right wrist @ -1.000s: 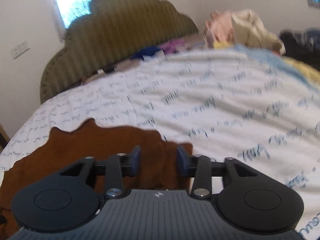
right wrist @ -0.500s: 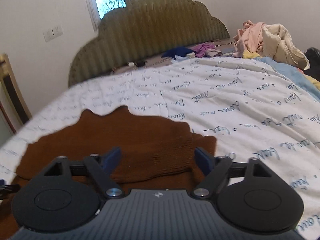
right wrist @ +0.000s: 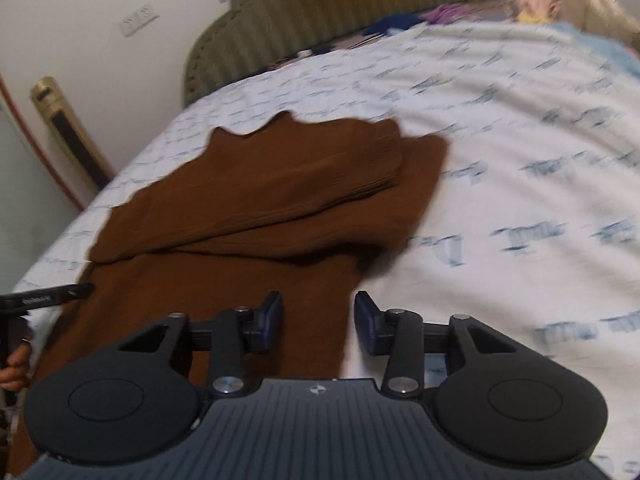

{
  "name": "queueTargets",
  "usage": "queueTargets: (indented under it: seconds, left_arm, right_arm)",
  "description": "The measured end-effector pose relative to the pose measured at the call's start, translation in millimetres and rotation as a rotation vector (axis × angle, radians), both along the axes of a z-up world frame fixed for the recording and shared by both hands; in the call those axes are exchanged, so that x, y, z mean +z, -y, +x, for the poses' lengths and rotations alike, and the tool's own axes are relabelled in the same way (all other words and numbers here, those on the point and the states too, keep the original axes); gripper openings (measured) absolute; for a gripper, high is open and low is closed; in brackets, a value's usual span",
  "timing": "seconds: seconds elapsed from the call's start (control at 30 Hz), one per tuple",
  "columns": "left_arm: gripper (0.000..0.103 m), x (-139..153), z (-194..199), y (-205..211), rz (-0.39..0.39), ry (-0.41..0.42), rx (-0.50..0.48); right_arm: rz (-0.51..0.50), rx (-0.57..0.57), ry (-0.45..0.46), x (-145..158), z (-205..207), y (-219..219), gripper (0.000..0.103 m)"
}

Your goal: Fold small clothes

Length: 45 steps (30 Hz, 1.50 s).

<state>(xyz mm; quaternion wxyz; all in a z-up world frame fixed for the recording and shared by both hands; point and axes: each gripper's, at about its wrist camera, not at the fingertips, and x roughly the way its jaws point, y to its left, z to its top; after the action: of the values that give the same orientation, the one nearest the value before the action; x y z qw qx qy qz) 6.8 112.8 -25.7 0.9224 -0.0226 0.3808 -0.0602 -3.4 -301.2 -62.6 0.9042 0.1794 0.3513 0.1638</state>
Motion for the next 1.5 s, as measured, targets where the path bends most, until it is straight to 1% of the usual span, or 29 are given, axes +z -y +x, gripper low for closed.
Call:
queueTargets:
  seconds: [0.03,0.07,0.1,0.13,0.17,0.2,0.27,0.33,0.37,0.43,0.47,0.5,0.57,0.6,0.63,0.8,0.87,0.97,1.07,1.13,1.17,1.2,1.23,1.27,1.3,1.33,1.4,1.5]
  left_arm:
    - [0.061,-1,0,-1,-0.004,-0.003,-0.006]
    - [0.056,-2,1,-1,0.000,-0.008,0.000]
    - [0.041,-3,2,-2,0.006,-0.009,0.016]
    - [0.021,-3,2,-5,0.011,-0.007,0.033]
    - [0.013,-2,4,-7,0.010,-0.007,0.043]
    - [0.007,-1,4,-9,0.007,-0.010,0.057]
    - [0.004,1,5,-12,0.016,-0.013,0.091]
    - [0.004,-1,6,-11,0.076,-0.005,0.130]
    - [0.004,-3,6,-9,0.107,0.002,0.127]
    - [0.004,-4,1,1,0.172,0.023,0.095]
    - [0.004,-2,-3,5,0.193,0.035,0.078]
    - [0.004,-1,-8,9,0.203,0.042,0.057]
    - [0.006,1,-18,12,0.205,0.041,0.029]
    - [0.007,1,-22,12,0.200,0.037,0.022]
    - [0.007,1,-25,11,0.189,0.033,0.020]
    - [0.009,1,-37,2,0.125,0.009,0.047]
    - [0.011,0,-40,0,0.104,0.003,0.062]
    - [0.015,0,-44,0,0.087,-0.004,0.082]
    - [0.021,1,-49,2,0.076,-0.007,0.090]
    - [0.029,1,-53,3,0.072,-0.008,0.096]
    - [0.031,1,-54,4,0.071,-0.008,0.098]
    - [0.037,1,-56,4,0.070,-0.007,0.100]
    - [0.048,1,-58,5,0.069,-0.007,0.100]
    - [0.054,2,-60,6,0.069,-0.006,0.102]
    - [0.065,1,-61,8,0.068,-0.004,0.103]
    - [0.068,1,-63,9,0.069,-0.001,0.104]
    - [0.068,0,-66,12,0.080,0.001,0.104]
    - [0.068,-1,-71,14,0.083,0.005,0.108]
  right_arm:
    - [0.019,0.004,0.000,-1,2,0,0.038]
    - [0.027,0.001,-0.001,-1,3,0,0.029]
    - [0.017,-0.012,-0.002,0,4,0,0.024]
    - [-0.003,-0.027,0.000,0,4,0,0.014]
    - [-0.036,-0.035,0.010,2,3,-1,0.010]
    - [-0.084,-0.043,0.026,4,0,-4,0.010]
    - [-0.181,-0.065,0.059,8,-6,-10,0.009]
    - [-0.255,-0.084,0.090,13,-11,-14,0.008]
    - [-0.270,-0.092,0.094,13,-11,-14,0.008]
    - [-0.253,-0.084,0.061,8,-7,-10,0.010]
    - [-0.242,-0.082,0.041,6,-6,-7,0.021]
    - [-0.231,-0.081,0.037,7,-8,-6,0.027]
    - [-0.192,-0.062,0.049,12,-17,-3,0.056]
    - [-0.171,-0.050,0.053,13,-23,-1,0.061]
    - [-0.158,-0.038,0.047,14,-28,0,0.064]
    - [-0.149,-0.007,0.015,11,-56,0,0.062]
    - [-0.114,0.000,0.011,11,-68,-2,0.062]
    - [-0.071,0.004,0.011,9,-85,-4,0.062]
    - [-0.064,0.012,0.018,7,-97,-9,0.063]
    - [-0.063,0.020,0.023,7,-104,-12,0.063]
    - [-0.062,0.022,0.025,7,-107,-13,0.063]
    - [-0.058,0.024,0.026,7,-110,-13,0.063]
    - [-0.053,0.025,0.027,7,-112,-13,0.063]
    - [-0.050,0.025,0.029,7,-114,-12,0.063]
    - [-0.047,0.024,0.032,6,-116,-12,0.063]
    - [-0.043,0.020,0.035,5,-118,-13,0.064]
    - [-0.032,0.011,0.042,3,-120,-13,0.065]
    - [-0.044,0.002,0.058,1,-124,-18,0.067]
